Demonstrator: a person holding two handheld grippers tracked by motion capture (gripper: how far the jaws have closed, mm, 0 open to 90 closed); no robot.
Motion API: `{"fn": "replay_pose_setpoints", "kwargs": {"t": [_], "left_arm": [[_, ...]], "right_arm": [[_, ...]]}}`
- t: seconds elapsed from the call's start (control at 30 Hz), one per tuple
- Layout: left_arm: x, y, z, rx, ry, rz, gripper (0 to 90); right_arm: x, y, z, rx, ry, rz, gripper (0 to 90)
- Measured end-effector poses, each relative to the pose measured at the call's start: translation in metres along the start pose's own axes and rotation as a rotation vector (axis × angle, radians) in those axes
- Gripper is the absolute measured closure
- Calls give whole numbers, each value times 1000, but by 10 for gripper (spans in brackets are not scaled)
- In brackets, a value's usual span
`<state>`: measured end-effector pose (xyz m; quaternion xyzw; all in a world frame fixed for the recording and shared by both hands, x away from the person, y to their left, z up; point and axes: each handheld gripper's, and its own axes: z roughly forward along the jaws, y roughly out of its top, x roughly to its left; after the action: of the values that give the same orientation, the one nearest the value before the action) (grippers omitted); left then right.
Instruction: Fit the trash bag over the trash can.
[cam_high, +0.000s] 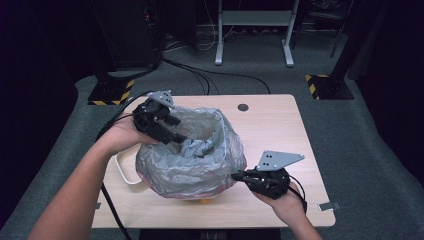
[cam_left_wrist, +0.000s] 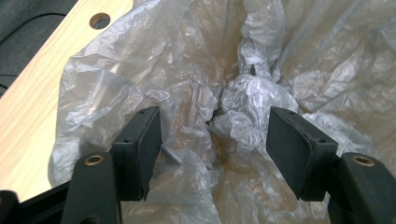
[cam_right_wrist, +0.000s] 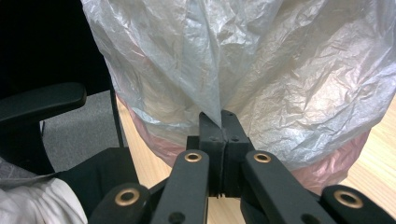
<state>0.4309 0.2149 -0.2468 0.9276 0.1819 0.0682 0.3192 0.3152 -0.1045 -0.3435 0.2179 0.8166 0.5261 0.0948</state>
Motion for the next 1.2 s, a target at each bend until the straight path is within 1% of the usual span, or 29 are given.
{"fn": "replay_pose_setpoints", "kwargs": {"t": [0.03,0.1,0.2,0.27,0.33,0.37,0.4,0.43,0.5,0.6,0.63,0.67,0.7,0.73,0.8,0.83,0.97,1.03,1.1,1.2], "left_arm": [[1,0,3,3,-13,-14,345],[1,0,6,13,-22,-17,338],[2,2,8,18,-17,-21,318],[0,2,6,4,-6,0,322],[-2,2,2,-18,7,20,326],[-2,2,2,-18,7,20,325],[-3,0,-5,-59,14,20,325],[-4,-2,-11,-92,21,8,326],[-4,-7,-20,-140,33,-2,339],[-5,-18,-32,-217,39,-16,362],[-4,-21,-36,-242,38,-28,371],[-4,-24,-39,-257,41,-32,383],[-4,-24,-39,-257,41,-32,383],[-4,-30,-45,-284,53,-36,383],[-5,-35,-51,-300,60,-36,383],[-5,-39,-54,-311,70,-33,382],[-6,-55,-68,-374,107,-39,381],[-5,-66,-75,-409,124,-54,383],[-4,-77,-80,-434,146,-68,384],[-1,-94,-87,-474,180,-96,382]], "right_arm": [[0,0,1,2,0,1,900],[0,0,1,2,2,1,900],[0,0,0,-1,0,4,899],[0,0,0,-4,-4,2,887],[0,-1,-1,-6,-7,8,847],[0,-1,-2,-6,-5,9,820],[1,-1,-2,-2,-6,9,781],[1,0,-2,1,-6,9,761],[2,0,-4,-3,-5,10,729],[2,1,-7,-13,-11,12,683],[2,1,-8,-17,-13,15,672],[1,2,-9,-23,-16,19,662],[1,2,-10,-25,-19,20,650],[0,2,-12,-27,-22,25,637],[0,3,-13,-28,-22,26,619],[0,3,-14,-29,-22,26,611],[0,5,-21,-45,-34,23,603],[-2,6,-26,-61,-46,30,593],[-4,7,-32,-76,-53,41,578],[-7,8,-38,-85,-66,44,554]]}}
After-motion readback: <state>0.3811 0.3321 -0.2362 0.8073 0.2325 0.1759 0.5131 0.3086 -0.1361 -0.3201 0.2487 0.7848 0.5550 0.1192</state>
